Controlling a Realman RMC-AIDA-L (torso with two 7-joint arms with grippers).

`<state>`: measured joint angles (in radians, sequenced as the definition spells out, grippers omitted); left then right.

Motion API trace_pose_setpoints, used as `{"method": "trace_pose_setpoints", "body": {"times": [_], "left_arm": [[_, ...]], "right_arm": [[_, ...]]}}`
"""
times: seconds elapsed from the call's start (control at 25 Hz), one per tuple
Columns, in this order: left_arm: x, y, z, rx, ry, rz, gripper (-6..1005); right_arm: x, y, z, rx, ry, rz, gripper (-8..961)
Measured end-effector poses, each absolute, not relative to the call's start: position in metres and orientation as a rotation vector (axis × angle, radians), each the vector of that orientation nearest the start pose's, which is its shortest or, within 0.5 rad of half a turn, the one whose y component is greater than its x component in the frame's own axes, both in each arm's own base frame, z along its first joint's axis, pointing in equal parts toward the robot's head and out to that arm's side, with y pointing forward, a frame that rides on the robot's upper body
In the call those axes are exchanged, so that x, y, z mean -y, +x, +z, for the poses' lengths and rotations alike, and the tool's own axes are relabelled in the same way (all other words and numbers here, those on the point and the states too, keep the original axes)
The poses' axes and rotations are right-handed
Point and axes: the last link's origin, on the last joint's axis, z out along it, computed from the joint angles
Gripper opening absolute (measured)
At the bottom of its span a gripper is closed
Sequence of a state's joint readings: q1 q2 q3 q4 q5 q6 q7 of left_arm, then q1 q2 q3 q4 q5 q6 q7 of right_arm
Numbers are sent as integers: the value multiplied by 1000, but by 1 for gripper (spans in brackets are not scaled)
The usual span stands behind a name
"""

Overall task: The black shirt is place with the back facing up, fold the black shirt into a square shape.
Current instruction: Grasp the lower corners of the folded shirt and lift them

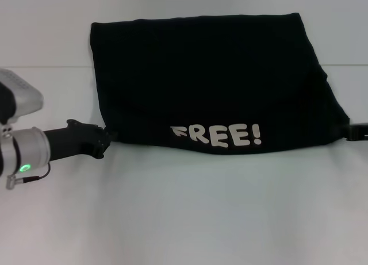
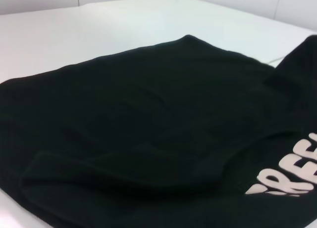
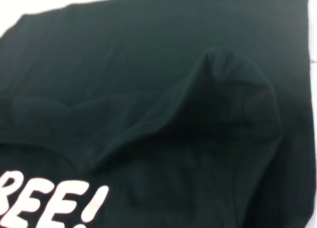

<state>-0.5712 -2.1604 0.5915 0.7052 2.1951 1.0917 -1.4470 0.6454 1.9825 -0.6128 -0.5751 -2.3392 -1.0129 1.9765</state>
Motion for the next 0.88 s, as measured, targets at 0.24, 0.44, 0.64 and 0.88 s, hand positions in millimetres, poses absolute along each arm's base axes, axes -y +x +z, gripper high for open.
{"method": "trace_pose_setpoints", "body": {"times": [0.24,0.44,0.64,0.88], "left_arm": [[-352,-295,10,814,-2433,-441,20],[-326,-301,24,852,-2474,-535,20],[-300,-313,31,902,-2499,-557,21],[-279,-321,30,968,-2537,-564,21]], "right_arm": [[-367,344,53,-1293,-2151,347,50],[-334,353,57,-1306,-2180,436,50],[-299,365,57,-1334,-2191,513,51],[-253,377,52,-1359,-2194,608,51]]}}
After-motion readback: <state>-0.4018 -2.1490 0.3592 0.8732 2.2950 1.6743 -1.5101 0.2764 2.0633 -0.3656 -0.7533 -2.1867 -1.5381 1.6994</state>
